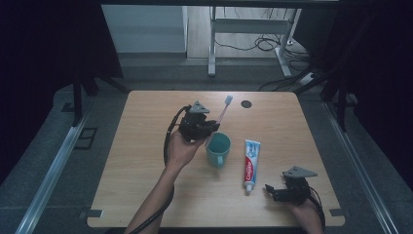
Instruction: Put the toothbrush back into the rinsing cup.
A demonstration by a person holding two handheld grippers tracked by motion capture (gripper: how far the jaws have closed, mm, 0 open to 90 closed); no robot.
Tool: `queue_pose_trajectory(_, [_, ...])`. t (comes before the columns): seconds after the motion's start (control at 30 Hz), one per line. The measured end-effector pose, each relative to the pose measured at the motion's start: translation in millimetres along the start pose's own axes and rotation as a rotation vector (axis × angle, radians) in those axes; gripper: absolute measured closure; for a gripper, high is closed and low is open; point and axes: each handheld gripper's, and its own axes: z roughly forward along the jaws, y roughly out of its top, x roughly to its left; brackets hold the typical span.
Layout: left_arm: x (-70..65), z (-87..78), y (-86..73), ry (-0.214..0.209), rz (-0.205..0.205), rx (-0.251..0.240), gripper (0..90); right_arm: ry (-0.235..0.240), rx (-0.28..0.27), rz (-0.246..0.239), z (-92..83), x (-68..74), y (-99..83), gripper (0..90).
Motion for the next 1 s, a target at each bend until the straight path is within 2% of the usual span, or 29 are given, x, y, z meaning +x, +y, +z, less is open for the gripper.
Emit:
queue_pose_trajectory(0.37, [0.4, 16.2, -6.8, 0.004, -0.006, -0.015, 79.2, -0.001, 0.0, 0.0, 0.0, 0.0, 0.0, 10.3])
queue_pose_trajectory(1.0, [-0.8, 40.3, -37.4, -0.008, -0.028, 0.002, 79.2, -0.001, -0.001, -0.001, 0.1, -0.1, 0.0, 10.3])
